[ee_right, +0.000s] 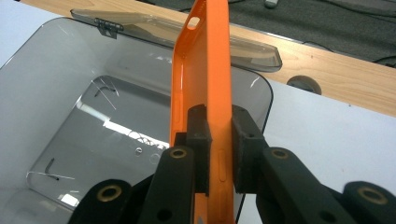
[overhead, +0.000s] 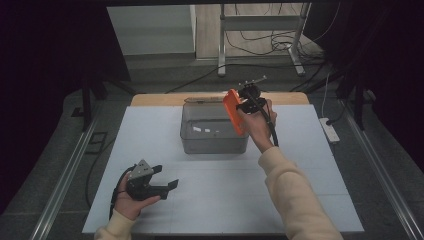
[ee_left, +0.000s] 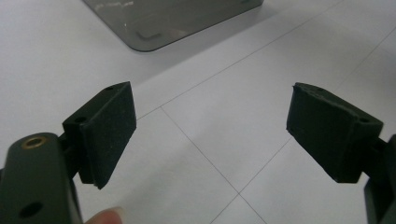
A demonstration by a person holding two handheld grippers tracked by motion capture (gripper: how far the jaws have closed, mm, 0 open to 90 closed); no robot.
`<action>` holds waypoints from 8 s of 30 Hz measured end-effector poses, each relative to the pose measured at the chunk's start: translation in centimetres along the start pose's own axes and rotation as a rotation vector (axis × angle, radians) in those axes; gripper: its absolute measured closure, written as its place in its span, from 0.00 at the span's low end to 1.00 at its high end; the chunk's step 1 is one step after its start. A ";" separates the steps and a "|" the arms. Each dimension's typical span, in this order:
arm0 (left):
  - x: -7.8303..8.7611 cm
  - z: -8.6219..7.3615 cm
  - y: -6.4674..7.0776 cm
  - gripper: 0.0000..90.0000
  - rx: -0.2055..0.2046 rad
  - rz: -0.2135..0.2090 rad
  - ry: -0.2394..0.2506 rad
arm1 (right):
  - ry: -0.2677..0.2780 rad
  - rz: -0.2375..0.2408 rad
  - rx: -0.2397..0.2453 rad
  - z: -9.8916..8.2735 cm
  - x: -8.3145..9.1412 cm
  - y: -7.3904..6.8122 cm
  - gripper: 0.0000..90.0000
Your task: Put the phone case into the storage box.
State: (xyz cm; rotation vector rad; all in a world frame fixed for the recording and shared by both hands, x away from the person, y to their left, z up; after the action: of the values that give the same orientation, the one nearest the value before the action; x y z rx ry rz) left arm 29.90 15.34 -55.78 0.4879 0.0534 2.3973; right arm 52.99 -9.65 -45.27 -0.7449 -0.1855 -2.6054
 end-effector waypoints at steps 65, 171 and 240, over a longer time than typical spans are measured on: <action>0.1 0.0 -0.1 0.18 0.002 0.002 0.001 | -0.135 -0.079 0.044 -2.6 -2.6 -0.1 0.89; 0.0 -0.1 -0.1 0.18 0.001 -0.003 -0.004 | -0.229 -0.138 0.091 -5.2 -4.3 -0.2 0.87; 0.0 0.0 0.0 0.18 0.000 -0.010 -0.004 | -0.165 -0.114 0.177 -3.8 -3.0 -0.5 0.72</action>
State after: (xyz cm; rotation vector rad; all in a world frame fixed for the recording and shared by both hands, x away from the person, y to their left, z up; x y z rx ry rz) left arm 29.85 15.32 -55.81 0.4917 0.0541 2.3868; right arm 53.30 -8.97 -50.08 -0.9079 -0.5141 -2.5891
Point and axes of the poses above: each handheld gripper's, and its own axes: x roughly backward along the jaws, z roughly out of its top, y roughly to its right, the point moved 8 cm from there along -x, roughly forward along the jaws, and after that the axes turned 15 degrees about y, right-handed, at the moved point
